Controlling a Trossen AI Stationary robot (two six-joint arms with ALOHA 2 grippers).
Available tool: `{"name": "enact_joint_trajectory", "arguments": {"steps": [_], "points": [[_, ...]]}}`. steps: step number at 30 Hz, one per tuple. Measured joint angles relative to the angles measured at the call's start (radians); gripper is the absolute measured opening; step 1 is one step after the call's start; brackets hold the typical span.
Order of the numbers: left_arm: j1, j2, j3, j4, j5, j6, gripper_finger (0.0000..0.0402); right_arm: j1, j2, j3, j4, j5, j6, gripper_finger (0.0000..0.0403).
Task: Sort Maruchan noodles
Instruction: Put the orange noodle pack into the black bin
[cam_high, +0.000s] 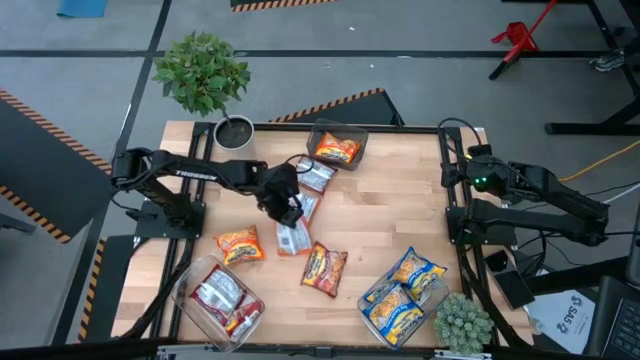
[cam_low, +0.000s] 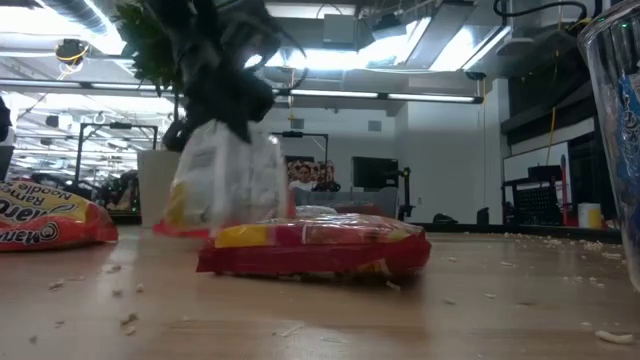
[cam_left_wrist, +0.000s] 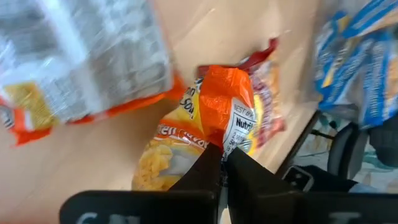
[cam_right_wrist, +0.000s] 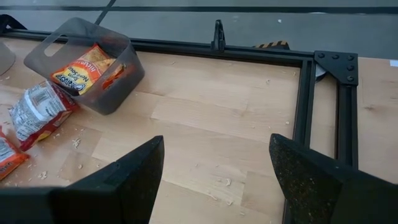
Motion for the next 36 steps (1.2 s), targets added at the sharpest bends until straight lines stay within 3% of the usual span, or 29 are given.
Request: {"name": "enact_joint_trajectory", "arguments": {"steps": [4,11,24,36], "points": [[0.000,0.000,0.071,0.013,-0.048,-0.017,0.0001,0.000,0.000,0.000,0.000,-0.015,0.000,0.0280],[0.017,-0.001,0.168,0.060,-0.220,-0.019,0.0000,0.000,0.000,0.000,0.000,-0.015,0.000,0.0280],[0.197,0.008,0.172,0.490,-0.453,-0.084,0.0000,0.000,0.000,0.000,0.000,-0.014,0.000,0.0280],[0.294,0.157,0.172,0.733,-0.465,-0.165,0.0000,0.000,0.000,0.000,-0.001,0.036,0.031,0.0280]]}}
